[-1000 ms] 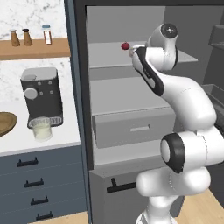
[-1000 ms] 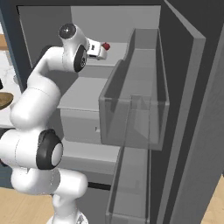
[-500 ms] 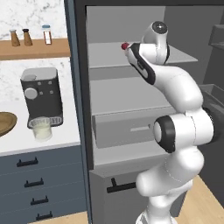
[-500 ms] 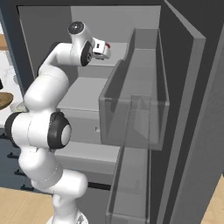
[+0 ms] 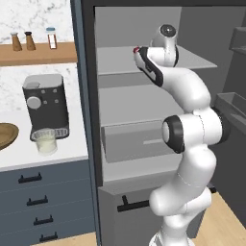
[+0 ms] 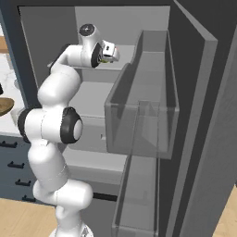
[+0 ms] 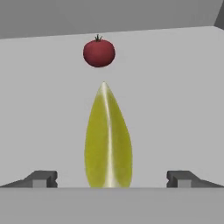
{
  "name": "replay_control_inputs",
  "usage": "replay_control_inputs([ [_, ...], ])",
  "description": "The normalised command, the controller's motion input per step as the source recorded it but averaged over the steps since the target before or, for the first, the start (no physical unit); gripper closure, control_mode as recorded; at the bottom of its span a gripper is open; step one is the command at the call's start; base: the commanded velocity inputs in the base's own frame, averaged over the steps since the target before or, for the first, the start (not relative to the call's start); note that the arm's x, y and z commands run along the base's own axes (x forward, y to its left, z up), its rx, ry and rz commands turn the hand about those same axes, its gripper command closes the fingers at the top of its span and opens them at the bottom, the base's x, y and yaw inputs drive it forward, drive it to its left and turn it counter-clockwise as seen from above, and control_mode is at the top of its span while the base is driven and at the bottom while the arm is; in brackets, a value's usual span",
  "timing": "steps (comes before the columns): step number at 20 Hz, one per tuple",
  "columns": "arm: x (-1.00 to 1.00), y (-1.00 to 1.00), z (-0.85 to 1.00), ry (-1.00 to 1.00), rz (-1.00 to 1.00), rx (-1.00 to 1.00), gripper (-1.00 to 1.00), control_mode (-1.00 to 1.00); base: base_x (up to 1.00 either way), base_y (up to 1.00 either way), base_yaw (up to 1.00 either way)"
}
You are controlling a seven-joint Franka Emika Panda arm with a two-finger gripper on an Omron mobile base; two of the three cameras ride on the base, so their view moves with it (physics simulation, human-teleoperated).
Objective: Grab a lemon wedge from the fridge and one ice cube from the ice bowl, and put them in the glass of lemonade.
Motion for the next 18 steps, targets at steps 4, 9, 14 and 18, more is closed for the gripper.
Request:
replay_control_inputs([
  [4,0.48,0.0,-0.13,0.01,0.0,0.0,-1.0,-1.0,0.0,0.0,0.0],
  [9,0.48,0.0,-0.13,0.0,0.0,-0.01,1.0,-1.0,0.0,0.0,0.0],
  [14,0.03,0.0,-0.07,0.02,0.0,-0.01,1.0,-1.0,0.0,0.0,0.0],
  [18,-0.02,0.0,-0.12,0.0,0.0,-0.02,1.0,-1.0,0.0,0.0,0.0],
])
